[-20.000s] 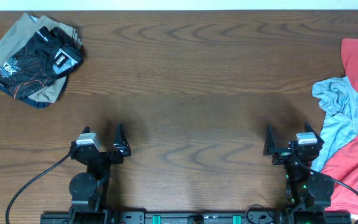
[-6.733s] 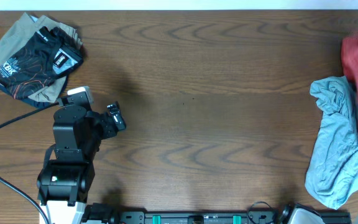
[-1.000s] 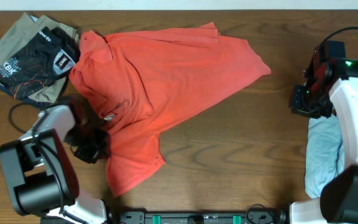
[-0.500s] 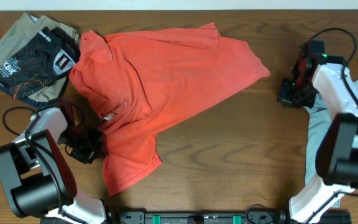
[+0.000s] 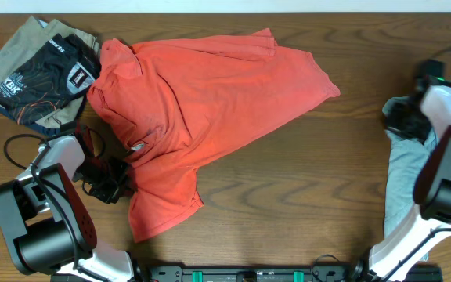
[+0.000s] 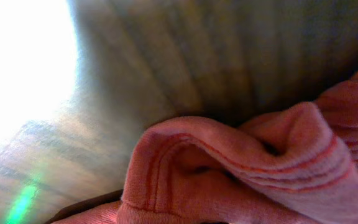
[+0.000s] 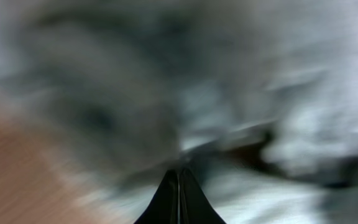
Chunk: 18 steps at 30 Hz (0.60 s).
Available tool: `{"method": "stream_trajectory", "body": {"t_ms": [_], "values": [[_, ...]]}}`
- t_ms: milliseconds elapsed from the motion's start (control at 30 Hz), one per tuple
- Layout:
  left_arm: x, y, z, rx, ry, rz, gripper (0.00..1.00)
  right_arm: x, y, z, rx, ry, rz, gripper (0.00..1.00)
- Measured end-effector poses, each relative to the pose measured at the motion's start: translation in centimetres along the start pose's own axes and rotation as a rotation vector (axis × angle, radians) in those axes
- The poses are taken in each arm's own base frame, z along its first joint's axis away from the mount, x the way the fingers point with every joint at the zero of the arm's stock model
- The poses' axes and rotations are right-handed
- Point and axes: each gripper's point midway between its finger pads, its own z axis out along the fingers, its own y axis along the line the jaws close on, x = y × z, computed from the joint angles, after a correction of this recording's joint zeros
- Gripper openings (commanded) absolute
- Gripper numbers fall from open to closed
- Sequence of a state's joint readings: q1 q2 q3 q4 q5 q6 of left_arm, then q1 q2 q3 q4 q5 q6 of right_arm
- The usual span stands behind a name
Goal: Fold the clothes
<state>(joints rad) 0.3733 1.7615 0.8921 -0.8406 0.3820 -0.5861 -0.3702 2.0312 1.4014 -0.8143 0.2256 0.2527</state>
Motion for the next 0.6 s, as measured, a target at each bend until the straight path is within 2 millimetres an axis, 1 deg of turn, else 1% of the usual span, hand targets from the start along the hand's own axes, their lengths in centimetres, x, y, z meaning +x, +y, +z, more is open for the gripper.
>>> {"method": "stream_trajectory", "body": {"t_ms": [67,133,233,300,333,367,400,433,467,567,600], "values": [[-0.3,-0.4,-0.1,0.018,-0.011,0.007,0.06,-1.0,-3.1,0.5,0.055,-0.023,0.063,0.04],[-0.4,-0.6,-0.1,0.029,-0.017,0.011,0.06,-1.8,-6.7,1.0,0.112,-0.038,0.139,0.05],[-0.5,-0.8,-0.1,0.035,-0.019,0.012,0.06,-2.0,-11.0,1.6,0.151,-0.039,0.236,0.07],[-0.5,-0.8,-0.1,0.035,-0.020,0.012,0.06,-1.9,-13.6,2.0,0.165,-0.037,0.298,0.07],[-0.5,-0.8,-0.1,0.036,-0.020,0.012,0.06,-1.8,-14.7,2.2,0.171,-0.033,0.323,0.06],[-0.5,-0.8,-0.1,0.037,-0.021,0.012,0.06,-1.6,-15.5,2.3,0.174,-0.026,0.342,0.01],[-0.5,-0.8,-0.1,0.038,-0.021,0.010,0.06,-1.4,-16.0,2.4,0.170,-0.018,0.351,0.01],[-0.5,-0.8,-0.1,0.039,-0.020,0.005,0.06,-1.3,-15.9,2.5,0.138,-0.007,0.342,0.03],[-0.5,-0.9,-0.1,0.040,-0.020,0.003,0.06,-1.3,-15.1,2.5,0.078,0.002,0.313,0.04],[-0.5,-0.9,-0.1,0.040,-0.020,-0.002,0.06,-2.5,-10.5,1.5,-0.198,-0.010,0.146,0.04],[-0.5,-0.9,-0.1,0.040,-0.020,-0.002,0.06,-3.2,-8.2,0.6,-0.320,-0.037,0.080,0.04]]}}
